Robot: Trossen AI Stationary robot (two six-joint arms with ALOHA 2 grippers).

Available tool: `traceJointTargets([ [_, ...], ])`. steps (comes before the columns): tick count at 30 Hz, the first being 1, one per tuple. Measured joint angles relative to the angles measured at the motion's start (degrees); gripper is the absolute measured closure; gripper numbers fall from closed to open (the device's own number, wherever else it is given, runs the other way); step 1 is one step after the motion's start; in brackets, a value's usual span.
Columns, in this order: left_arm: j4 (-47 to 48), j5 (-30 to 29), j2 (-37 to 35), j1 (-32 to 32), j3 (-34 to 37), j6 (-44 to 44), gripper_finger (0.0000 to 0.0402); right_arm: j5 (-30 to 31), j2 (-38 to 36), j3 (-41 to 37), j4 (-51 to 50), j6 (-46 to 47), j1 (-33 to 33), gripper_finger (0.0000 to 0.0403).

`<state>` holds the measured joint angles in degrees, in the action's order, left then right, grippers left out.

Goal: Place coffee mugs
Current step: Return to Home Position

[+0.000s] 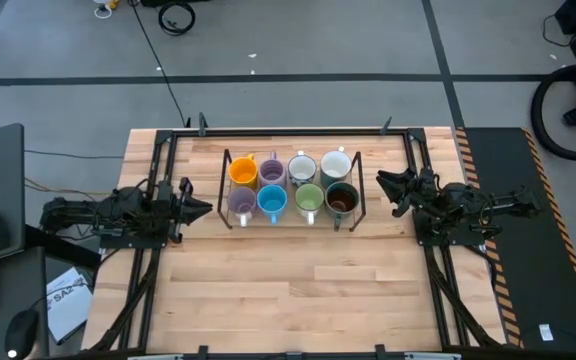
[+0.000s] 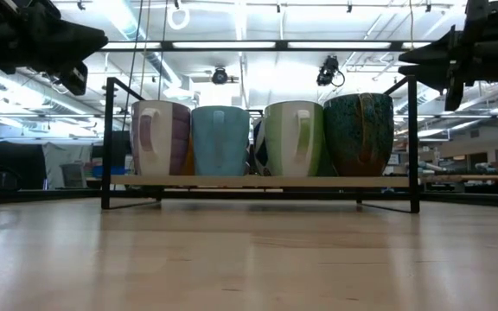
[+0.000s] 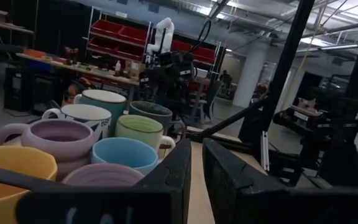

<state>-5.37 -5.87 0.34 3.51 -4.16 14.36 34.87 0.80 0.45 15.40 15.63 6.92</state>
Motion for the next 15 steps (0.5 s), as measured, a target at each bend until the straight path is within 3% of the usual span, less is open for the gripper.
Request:
traceJointTargets([
  [15, 0.02, -0.02, 0.0, 0.0, 0.0, -0.03, 0.0356, -0.02, 0.0, 0.0, -0.02, -0.84, 0.01, 0.0274],
])
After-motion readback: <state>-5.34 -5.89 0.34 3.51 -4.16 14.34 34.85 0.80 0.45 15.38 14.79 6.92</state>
